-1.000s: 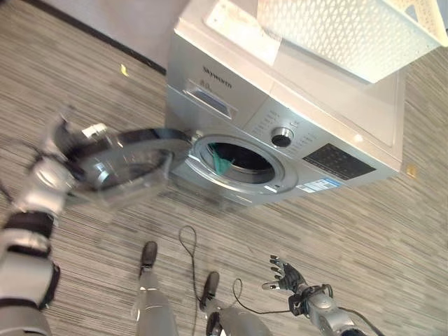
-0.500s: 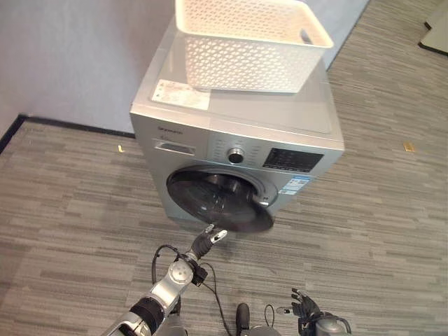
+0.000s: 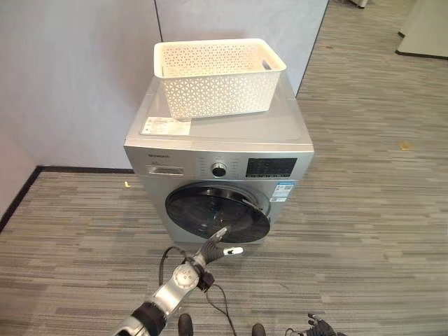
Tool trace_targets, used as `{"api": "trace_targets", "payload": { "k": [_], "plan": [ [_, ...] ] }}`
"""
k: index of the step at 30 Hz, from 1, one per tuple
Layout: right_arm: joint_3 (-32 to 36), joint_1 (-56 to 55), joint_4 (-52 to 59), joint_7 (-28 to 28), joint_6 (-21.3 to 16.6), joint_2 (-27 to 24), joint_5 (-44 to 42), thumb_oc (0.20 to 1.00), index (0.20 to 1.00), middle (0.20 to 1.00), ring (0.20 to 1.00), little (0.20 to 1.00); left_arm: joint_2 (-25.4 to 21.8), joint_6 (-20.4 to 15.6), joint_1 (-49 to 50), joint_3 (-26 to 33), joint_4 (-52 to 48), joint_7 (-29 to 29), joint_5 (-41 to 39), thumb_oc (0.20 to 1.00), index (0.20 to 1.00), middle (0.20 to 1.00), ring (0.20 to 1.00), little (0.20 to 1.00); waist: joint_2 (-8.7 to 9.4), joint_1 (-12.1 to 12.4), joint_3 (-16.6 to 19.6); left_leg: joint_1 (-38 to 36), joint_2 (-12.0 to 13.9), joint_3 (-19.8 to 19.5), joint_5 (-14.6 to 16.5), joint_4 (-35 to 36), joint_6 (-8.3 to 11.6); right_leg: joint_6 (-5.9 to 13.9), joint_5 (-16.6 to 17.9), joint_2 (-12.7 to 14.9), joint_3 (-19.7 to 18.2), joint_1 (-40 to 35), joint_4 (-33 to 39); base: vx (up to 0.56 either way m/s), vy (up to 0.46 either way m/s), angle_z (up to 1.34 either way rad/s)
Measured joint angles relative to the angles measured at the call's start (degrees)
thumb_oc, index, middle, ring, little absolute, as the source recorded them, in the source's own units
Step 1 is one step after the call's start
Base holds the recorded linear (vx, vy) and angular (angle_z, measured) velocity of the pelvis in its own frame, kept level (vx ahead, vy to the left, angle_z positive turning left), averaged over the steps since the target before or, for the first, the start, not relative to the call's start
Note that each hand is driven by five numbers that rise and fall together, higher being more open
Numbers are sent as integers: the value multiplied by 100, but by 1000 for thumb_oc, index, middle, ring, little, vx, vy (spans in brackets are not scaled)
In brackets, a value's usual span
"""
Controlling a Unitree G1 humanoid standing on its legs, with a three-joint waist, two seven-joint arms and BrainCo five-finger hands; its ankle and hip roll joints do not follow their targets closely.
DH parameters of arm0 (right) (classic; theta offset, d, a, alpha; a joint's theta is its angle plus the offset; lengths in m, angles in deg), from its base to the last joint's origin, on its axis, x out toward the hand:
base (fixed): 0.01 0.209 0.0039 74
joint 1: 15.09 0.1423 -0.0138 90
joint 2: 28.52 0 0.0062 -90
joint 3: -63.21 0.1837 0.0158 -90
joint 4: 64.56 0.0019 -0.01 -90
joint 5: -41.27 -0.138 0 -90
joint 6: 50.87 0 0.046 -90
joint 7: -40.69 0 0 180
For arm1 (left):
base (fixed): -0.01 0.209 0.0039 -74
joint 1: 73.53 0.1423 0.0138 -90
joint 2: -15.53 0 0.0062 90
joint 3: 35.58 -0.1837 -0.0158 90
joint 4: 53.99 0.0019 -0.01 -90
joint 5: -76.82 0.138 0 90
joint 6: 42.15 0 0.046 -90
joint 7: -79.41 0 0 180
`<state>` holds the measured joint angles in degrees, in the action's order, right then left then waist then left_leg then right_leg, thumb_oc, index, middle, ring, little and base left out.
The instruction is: Grab the laundry basket,head to the washer,open it,put in the laundry and shut it.
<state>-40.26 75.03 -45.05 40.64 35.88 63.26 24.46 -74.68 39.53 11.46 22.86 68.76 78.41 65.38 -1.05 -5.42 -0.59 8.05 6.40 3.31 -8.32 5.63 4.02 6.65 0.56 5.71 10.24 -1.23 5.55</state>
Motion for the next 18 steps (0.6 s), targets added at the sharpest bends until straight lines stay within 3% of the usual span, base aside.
{"api": "trace_targets", "payload": {
  "k": [3,7,11,15,18],
  "plan": [
    [225,-54,-185,-2,57,-5,204,1000,1000,1000,1000,1000,-140,-25,624,681,455,215,-600,1000,1000,1000,1000,1000,-112,127,72,-86,-31,-113,11,-1,-5,3,-49,11,130,-140,0,-11,26,18],
    [360,-118,-191,-41,83,-173,234,1000,1000,1000,1000,1000,-514,-46,1110,960,774,340,-642,1000,1000,1000,1000,1000,-177,271,113,-110,-58,-164,12,-2,-8,11,-74,14,182,-204,0,-31,-12,11],
    [384,-308,-35,-143,73,-292,252,1000,1000,1000,1000,1000,-278,-109,1121,1512,2216,360,-534,1000,1000,1000,1000,1000,-111,284,155,-171,-87,-332,26,-3,16,-9,-133,16,369,-368,0,-12,-20,23],
    [388,-365,-90,-158,74,-270,223,1000,1000,1000,1000,1000,-151,86,978,1220,3052,236,225,1000,1000,1000,1000,1000,-41,294,157,-116,-91,-426,25,-2,21,-69,-185,4,459,-366,0,0,8,12],
    [315,-269,-82,-162,81,-297,198,1000,1000,1000,1000,1000,-248,82,558,198,2585,135,1524,1000,1000,1000,1000,1000,-24,261,161,-82,-112,-405,13,-3,33,-59,-167,36,437,-310,-1,-8,26,-4]
  ]
}}
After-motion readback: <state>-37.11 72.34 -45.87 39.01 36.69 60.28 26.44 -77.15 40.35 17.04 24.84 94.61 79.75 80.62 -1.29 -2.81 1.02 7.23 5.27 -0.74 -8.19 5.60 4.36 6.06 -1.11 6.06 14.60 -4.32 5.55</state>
